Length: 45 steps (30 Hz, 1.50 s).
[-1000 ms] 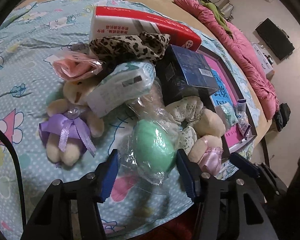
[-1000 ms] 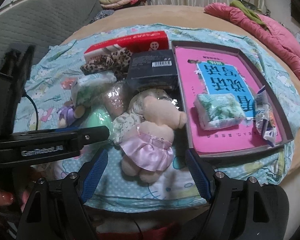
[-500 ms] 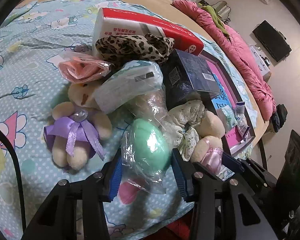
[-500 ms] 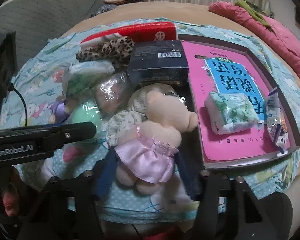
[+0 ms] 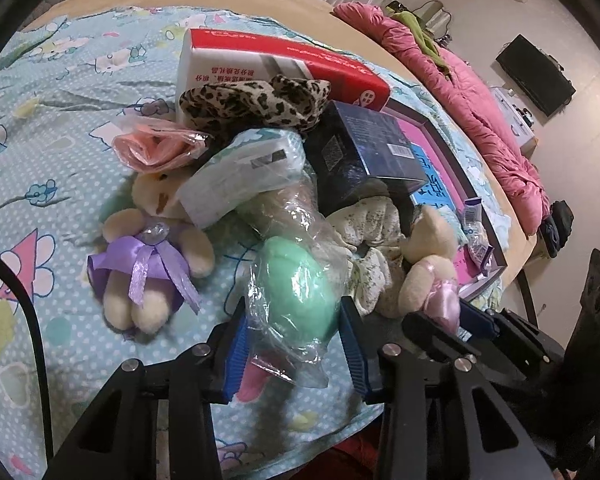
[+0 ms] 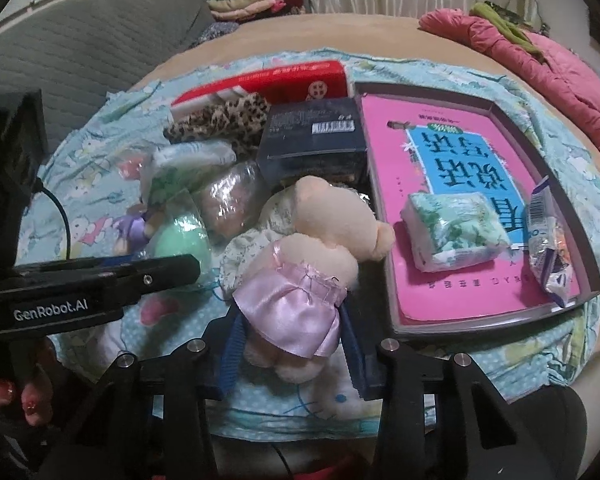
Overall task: Organize soft objects
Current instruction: 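Lift the teddy bear and green ball and carry both toward the pink tray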
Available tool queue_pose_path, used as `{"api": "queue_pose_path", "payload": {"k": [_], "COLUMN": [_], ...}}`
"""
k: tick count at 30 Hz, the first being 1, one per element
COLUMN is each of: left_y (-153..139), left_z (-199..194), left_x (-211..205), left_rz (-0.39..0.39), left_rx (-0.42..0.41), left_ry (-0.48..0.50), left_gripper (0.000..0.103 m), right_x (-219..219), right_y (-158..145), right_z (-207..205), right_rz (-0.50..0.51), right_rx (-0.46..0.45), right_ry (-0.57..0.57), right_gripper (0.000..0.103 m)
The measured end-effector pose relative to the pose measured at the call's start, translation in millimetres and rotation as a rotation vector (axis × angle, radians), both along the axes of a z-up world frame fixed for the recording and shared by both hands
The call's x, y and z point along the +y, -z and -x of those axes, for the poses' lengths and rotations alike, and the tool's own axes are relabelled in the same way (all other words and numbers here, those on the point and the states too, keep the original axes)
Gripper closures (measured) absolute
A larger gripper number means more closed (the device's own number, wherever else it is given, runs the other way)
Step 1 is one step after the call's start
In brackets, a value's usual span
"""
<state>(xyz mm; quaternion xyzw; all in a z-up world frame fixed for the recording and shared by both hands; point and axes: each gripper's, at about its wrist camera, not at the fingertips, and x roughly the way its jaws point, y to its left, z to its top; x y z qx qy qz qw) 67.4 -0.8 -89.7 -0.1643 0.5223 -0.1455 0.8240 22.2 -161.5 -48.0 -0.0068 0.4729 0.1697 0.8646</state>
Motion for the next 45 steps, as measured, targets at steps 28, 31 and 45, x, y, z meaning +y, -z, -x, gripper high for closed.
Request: {"api": "queue_pose_path", "payload": {"k": [28,31,45], "left_y": [-61.8,-71.1,-100.8], "left_z": [28.9,28.3,9.6], "left_x": [-25.6,-38.3,-86.5], "left_rz": [-0.120,-0.142,-0.190], "left_rx": [-0.135,-0.155,-0.199], "left_ry": [0.003,0.025,0.073], "left_gripper": [0.061,0.061,0.061], "right_x": [-18.7,-26.2,-68.6], "right_y": [-58.2,-61.8,-83.7], "right_z": [21.0,20.0,13.1], "right_rz": [-0.072,-0.087,-0.142], "right_rx": [-0.269,-0.281,-0.362], "right_ry": [-0.042,-0.030,0.071], "right_gripper": [0.058,0.058,0.059]}}
